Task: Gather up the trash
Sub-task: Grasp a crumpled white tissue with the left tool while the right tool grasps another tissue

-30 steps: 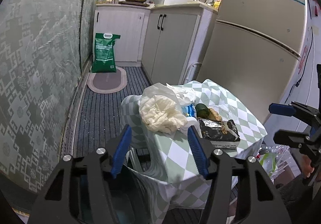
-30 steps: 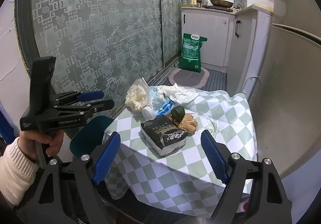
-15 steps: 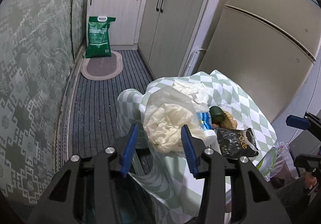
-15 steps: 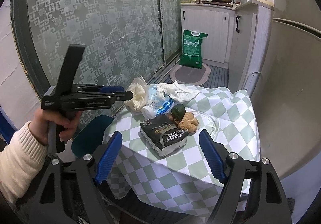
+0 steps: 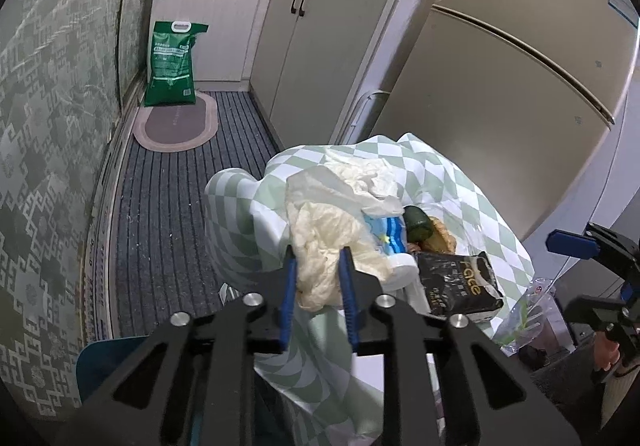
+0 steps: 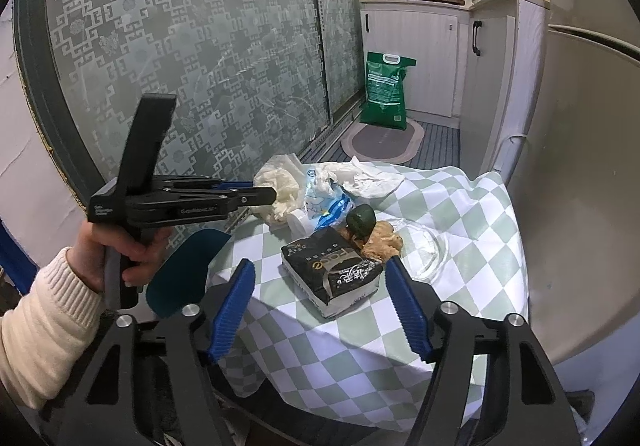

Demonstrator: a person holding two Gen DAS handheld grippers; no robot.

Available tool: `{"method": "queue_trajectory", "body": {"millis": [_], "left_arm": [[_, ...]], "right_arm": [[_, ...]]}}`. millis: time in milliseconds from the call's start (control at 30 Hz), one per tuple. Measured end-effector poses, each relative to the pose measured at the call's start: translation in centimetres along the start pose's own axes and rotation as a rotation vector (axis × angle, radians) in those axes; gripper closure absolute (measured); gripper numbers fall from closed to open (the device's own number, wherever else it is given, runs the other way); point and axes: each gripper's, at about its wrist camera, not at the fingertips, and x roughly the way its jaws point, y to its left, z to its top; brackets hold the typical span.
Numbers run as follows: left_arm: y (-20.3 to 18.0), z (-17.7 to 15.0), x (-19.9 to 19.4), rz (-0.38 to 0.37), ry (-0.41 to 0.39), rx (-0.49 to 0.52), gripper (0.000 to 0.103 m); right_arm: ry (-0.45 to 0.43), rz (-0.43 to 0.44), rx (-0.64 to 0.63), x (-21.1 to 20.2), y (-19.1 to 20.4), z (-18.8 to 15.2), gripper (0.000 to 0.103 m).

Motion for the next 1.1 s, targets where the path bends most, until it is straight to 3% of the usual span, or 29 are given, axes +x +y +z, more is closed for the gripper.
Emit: {"method": "queue_trajectory", "body": {"millis": [100, 267, 433, 700, 1100], "left_arm": [[-0.3, -0.2, -0.7, -0.019, -0.015, 0.001, 0.096], [-0.9, -0.5, -1.8, -0.053, -0.04, 0.016, 0.096], [-1.1, -0.6, -2.9, -0.038, -0.09, 0.012, 0.096], [-1.8, -0.9, -5.1, -0.011, -0.146, 0.047, 0.097], [-1.3, -1.6, -6.4, 0.01, -0.148, 0.021, 0.097]], "right_arm": [[0.002, -0.008, -0.012, 0.2, 0.2, 0.3, 0.044], [0.011, -0.032, -0.057, 0.8, 0.8, 1.1, 0.051], [0.025, -0.052, -0.116, 1.6, 1.4, 2.9, 0.06], [0.109, -0.065, -0.211, 6.5, 2.4, 5.3, 0.069], [0.177, -0.06, -0.201, 11.2, 2.3, 6.5, 0.081]]}}
